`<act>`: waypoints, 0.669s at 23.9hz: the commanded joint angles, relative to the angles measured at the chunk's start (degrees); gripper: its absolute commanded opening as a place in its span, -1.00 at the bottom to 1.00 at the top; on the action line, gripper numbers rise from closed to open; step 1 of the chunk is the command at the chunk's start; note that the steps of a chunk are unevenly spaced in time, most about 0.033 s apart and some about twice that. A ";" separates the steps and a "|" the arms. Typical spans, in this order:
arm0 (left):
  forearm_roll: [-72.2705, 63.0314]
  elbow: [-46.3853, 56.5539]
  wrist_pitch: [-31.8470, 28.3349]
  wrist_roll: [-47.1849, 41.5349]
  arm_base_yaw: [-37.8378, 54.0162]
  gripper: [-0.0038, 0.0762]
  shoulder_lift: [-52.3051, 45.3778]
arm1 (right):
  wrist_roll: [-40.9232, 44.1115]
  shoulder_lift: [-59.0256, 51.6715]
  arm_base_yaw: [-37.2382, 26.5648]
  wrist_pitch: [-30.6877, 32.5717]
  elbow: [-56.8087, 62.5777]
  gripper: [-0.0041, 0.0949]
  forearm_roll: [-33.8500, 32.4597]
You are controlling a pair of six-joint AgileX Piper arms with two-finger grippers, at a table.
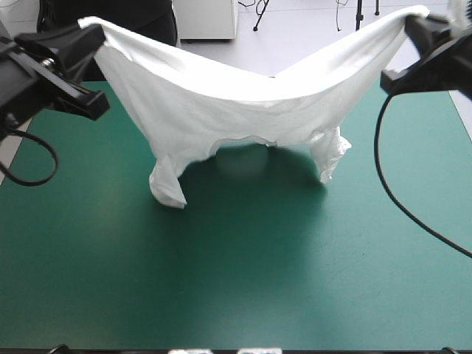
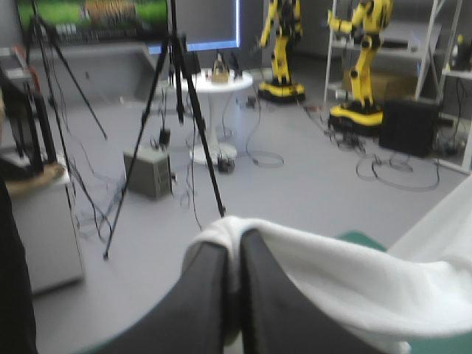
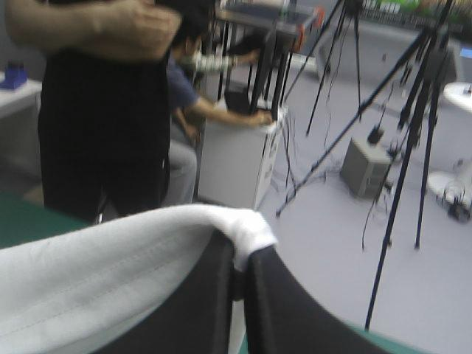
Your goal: Fold the cloth
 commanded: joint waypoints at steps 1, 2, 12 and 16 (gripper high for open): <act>-0.66 -4.95 -10.12 3.73 -0.24 -0.93 -1.03 | -0.64 -1.15 0.00 -10.33 -5.90 -0.95 -0.97; -1.15 -5.77 -11.16 4.70 -0.24 -0.93 -1.03 | -0.64 -1.15 0.00 -11.53 -7.24 -0.95 -0.97; -6.31 -12.54 -19.25 11.45 -0.24 -0.93 -1.13 | -1.03 -1.10 0.00 -18.23 -15.89 -0.95 -0.76; -4.81 -12.54 -19.61 11.33 -0.24 -0.93 2.64 | -0.13 1.37 0.00 -18.35 -15.89 -0.95 -0.60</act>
